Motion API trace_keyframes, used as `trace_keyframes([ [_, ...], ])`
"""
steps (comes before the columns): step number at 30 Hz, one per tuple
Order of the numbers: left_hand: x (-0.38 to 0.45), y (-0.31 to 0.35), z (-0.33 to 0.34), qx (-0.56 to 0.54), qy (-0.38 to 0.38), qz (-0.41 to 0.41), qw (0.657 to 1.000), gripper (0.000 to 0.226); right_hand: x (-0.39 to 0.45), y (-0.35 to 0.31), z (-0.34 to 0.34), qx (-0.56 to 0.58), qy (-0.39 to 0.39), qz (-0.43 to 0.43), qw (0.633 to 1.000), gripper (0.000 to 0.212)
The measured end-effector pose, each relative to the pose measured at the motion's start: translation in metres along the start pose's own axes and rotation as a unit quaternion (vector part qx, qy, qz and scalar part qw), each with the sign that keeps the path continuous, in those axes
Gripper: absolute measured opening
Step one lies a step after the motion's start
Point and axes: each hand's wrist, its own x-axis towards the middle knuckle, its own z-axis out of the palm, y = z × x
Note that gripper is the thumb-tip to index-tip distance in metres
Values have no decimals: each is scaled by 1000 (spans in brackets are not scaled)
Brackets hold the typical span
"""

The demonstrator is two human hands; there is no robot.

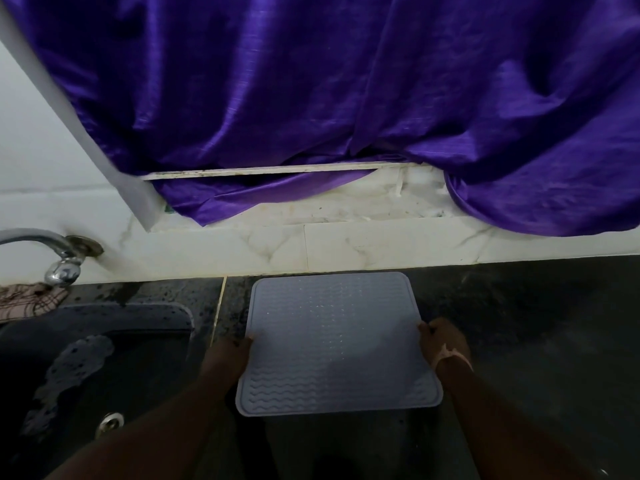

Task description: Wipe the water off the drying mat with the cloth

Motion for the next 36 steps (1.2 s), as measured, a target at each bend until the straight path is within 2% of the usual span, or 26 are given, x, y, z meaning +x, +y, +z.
trace_keyframes([
  [3,30,19,-1,-34,5,-8,999,44,30,-26,7,6,-13,-20,1000,46],
  [6,54,41,0,-39,9,0,999,45,64,-47,17,23,-18,4,1000,56],
  [11,76,60,1,-49,43,4,998,40,94,-62,25,41,1,30,999,49],
  [15,71,57,3,-68,83,18,994,29,94,-67,19,64,45,12,997,25],
  [17,68,55,7,-82,106,28,991,24,89,-62,21,72,64,-2,995,23],
  [23,70,53,12,15,138,39,990,19,76,-64,19,13,115,-31,993,20],
  [26,57,58,16,88,143,89,982,18,63,-66,30,-118,96,-105,983,28],
  [30,22,51,30,148,90,150,973,29,10,-65,56,-231,80,-165,956,33],
  [32,5,38,29,156,73,153,973,31,-22,-64,61,-248,33,-165,954,39],
  [36,-23,41,14,147,83,195,966,33,-72,-74,63,-194,-16,-204,959,43],
])
